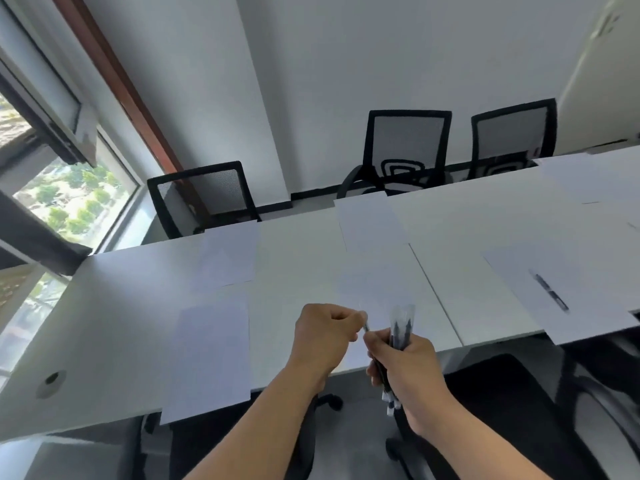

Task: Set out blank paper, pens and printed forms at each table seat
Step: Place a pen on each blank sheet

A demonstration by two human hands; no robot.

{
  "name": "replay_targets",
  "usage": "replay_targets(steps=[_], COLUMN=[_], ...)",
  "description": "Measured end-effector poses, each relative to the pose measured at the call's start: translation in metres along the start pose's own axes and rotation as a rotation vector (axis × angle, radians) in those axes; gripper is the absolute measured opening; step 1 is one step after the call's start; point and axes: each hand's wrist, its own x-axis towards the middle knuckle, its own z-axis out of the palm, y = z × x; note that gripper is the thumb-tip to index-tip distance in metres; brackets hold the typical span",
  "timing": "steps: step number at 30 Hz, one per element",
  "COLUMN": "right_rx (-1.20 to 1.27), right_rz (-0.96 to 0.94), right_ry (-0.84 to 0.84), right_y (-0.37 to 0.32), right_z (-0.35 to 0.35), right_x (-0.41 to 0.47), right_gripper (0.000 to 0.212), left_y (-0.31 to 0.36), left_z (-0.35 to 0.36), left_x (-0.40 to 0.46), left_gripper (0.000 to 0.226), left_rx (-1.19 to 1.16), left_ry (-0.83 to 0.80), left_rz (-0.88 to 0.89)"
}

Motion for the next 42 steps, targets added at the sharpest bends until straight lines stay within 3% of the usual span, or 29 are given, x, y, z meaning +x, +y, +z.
replay_targets(steps=[6,17,22,25,31,42], right_rx=[0.036,-0.019,-0.098,-0.101,-0.089,-0.055], right_rz=[0.075,0.233,0.321,0.36,0.405,0.434], right_ry=[0.077,0.179,0.118,0.09,0.069,0.052], right_y=[0.006,0.035,0.051,0.057,0.065,0.068], right_z=[0.005,-0.03,-0.049,-0.053,-0.059,-0.059], right_x=[0.034,0.158,0.195,0.209,0.225,0.231], right_gripper=[0.022,0.02,0.016,0.017,0.016,0.011], left_y=[-0.016,-0.044,-0.068,-0.08,-0.097,-0.104], left_z=[0.014,0.059,0.086,0.097,0.113,0.124], left_x=[0.049,0.184,0.231,0.248,0.266,0.274], left_gripper=[0.028,0.029,0.055,0.057,0.035,0.044], left_rx=[-0.081,0.008,0.128,0.18,0.224,0.327], left_ry=[-0.065,0.009,0.0,0.006,0.001,0.021], left_rz=[-0.141,-0.313,-0.397,-0.436,-0.443,-0.42])
